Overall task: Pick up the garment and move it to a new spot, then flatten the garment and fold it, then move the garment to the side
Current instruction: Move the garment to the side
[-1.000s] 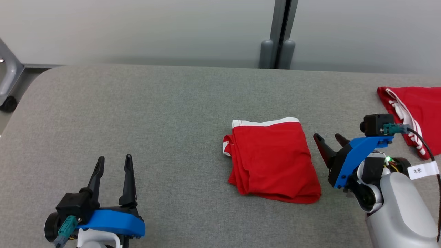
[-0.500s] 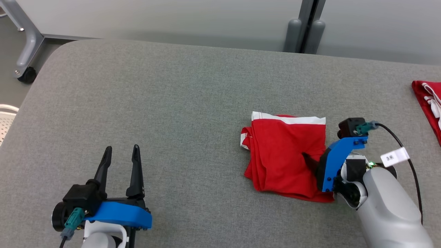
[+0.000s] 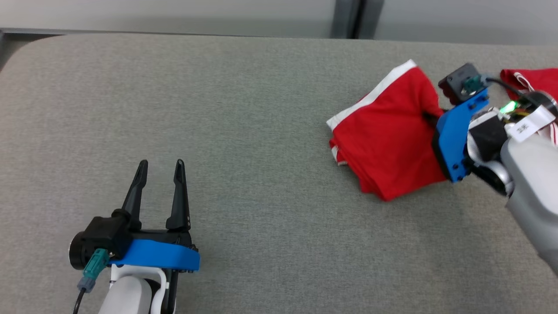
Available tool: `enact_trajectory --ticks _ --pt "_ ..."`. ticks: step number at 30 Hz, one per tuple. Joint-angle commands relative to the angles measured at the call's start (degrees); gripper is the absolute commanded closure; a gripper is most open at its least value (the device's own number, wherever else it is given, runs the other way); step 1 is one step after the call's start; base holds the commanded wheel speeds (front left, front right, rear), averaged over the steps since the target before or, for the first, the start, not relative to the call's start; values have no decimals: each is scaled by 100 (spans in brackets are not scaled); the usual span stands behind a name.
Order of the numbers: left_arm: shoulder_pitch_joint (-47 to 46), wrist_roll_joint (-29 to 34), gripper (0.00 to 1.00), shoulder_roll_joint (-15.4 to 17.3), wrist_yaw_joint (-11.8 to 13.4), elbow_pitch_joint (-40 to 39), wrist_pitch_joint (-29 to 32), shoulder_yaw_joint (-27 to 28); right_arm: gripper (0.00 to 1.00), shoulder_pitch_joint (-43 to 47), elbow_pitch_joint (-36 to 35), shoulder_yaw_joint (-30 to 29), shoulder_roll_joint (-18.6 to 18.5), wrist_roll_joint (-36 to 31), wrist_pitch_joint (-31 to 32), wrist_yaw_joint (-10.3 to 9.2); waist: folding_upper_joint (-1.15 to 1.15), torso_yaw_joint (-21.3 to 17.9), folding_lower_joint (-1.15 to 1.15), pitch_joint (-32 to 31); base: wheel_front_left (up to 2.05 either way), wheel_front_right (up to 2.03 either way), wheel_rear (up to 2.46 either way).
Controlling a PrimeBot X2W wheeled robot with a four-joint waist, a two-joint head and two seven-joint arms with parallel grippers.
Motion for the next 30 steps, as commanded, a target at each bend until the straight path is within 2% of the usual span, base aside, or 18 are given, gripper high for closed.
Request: enact_trajectory --ticks 1,6,13,20,30 --pt "-124 27 0 -7 -2 -78 -29 21 100 -304 -183 189 -290 124 44 -1 -2 -131 -1 106 0 0 0" --pt "-308 87 0 3 -29 -295 -34 31 100 -1008 -417 487 -1024 358 100 -1 -2 -495 -1 462 0 0 0" --pt "-521 263 0 118 -50 -717 -37 -12 100 -1516 -329 344 -1885 362 -167 -1 -2 -859 -1 993 0 0 0" --pt "-645 385 0 274 -44 -1072 126 -135 100 -1391 395 -611 -2002 280 -1054 -1 -2 -967 -1 1490 0 0 0" --pt "-758 513 0 524 -35 -1620 408 -170 100 -1270 1420 -2011 -1687 -523 -1953 -1 -2 -909 -1 1982 0 0 0"
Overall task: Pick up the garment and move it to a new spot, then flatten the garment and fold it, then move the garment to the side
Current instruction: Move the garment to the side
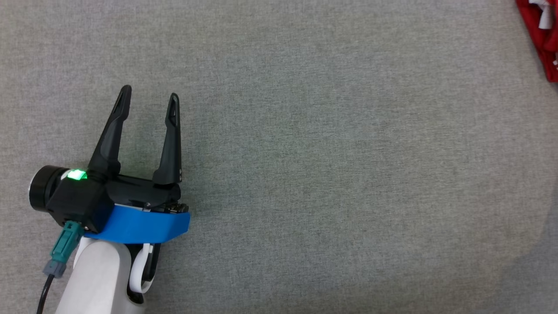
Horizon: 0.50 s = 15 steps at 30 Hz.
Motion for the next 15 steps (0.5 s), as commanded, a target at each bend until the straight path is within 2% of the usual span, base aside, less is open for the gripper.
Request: enact_trajectory --ticks 1,3,8,11,15 --pt "-87 48 0 50 17 -101 53 -4 100 91 134 -224 60 -232 -174 -2 -1 53 -1 79 0 0 0" --pt "-110 51 0 55 27 -173 92 -27 0 112 252 -441 104 -501 -297 -2 -1 70 -1 128 0 0 0" --pt "-175 67 0 57 50 -176 147 -84 0 163 293 -985 357 -1212 -745 -1 -1 78 -1 121 0 0 0" --pt "-184 45 0 22 85 -100 70 -83 0 256 245 -1330 645 -1426 -1032 -1 -1 71 -1 -17 0 0 0" --pt "-119 -14 0 3 83 59 11 -72 0 491 77 -1414 966 -1628 -1351 -1 -1 39 -1 -246 0 0 0"
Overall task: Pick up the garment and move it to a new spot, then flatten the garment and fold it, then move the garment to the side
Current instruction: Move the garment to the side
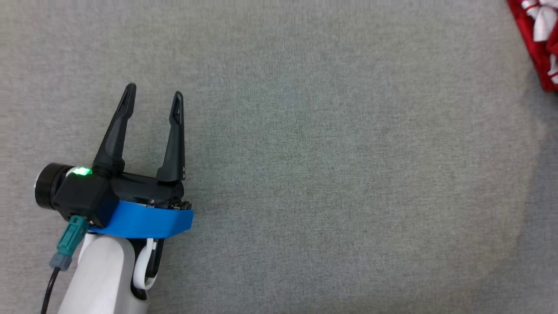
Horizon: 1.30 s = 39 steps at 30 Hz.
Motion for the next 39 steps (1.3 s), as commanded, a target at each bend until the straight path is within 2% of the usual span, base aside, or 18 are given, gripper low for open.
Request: enact_trajectory --ticks 1,6,11,20,26,33,39 --pt "41 -33 0 5 2 85 -49 12 0 178 -80 -25 160 -30 -118 -1 0 -77 1 -183 0 0 0" --pt "238 -147 0 -82 63 507 -185 63 0 850 -516 74 820 464 -665 -1 0 -94 1 -802 0 0 0" --pt "494 -268 0 -123 104 927 -266 132 0 1681 -1330 208 1290 982 -895 -1 0 -89 1 -1360 0 0 0" --pt "1018 -451 0 -229 203 1382 -395 265 0 3466 -2755 170 2048 1290 -756 0 0 59 1 -2194 0 0 0" --pt "1383 -509 0 -321 266 1563 -430 355 0 4511 -3445 7 2526 1155 -493 0 0 206 1 -2742 0 0 0" --pt "1831 -552 0 -345 301 1686 -442 427 0 5309 -3991 -251 2834 1032 -246 0 0 360 1 -3179 0 0 0" --pt "2044 -554 0 -287 264 1834 -441 429 0 5634 -4188 -347 2916 988 -85 0 0 463 1 -3375 0 0 0"
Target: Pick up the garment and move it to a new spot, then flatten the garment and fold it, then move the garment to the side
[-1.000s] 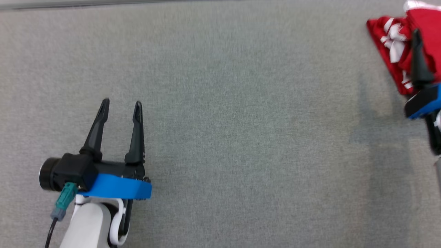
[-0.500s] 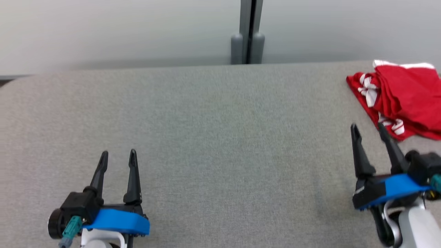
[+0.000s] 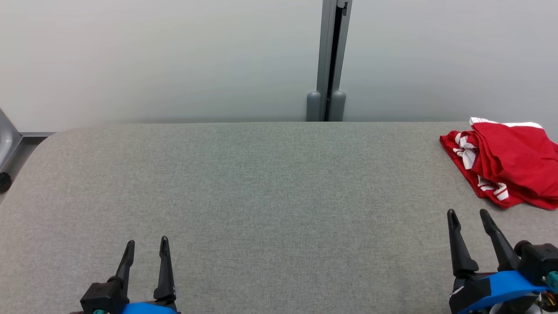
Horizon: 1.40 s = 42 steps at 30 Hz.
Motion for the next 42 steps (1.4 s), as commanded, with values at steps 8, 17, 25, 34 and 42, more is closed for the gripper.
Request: enact_trajectory --ticks 8,17,25,34,42 --pt "-16 -14 0 39 -43 173 -22 -17 0 211 19 85 74 -160 160 1 2 24 1 -71 0 0 0" --pt "-117 26 0 112 6 159 -6 -60 0 267 75 97 92 -277 137 1 2 -63 1 -34 0 0 0" --pt "-129 25 0 188 62 153 34 -86 0 245 159 90 97 -385 90 1 2 -80 1 -18 0 0 0" --pt "-145 -26 0 251 109 106 48 -67 0 213 173 91 98 -416 99 1 2 -95 1 10 0 0 0" --pt "-26 -56 100 268 102 165 57 -46 100 177 227 95 92 -355 113 0 2 -95 1 25 0 0 0"
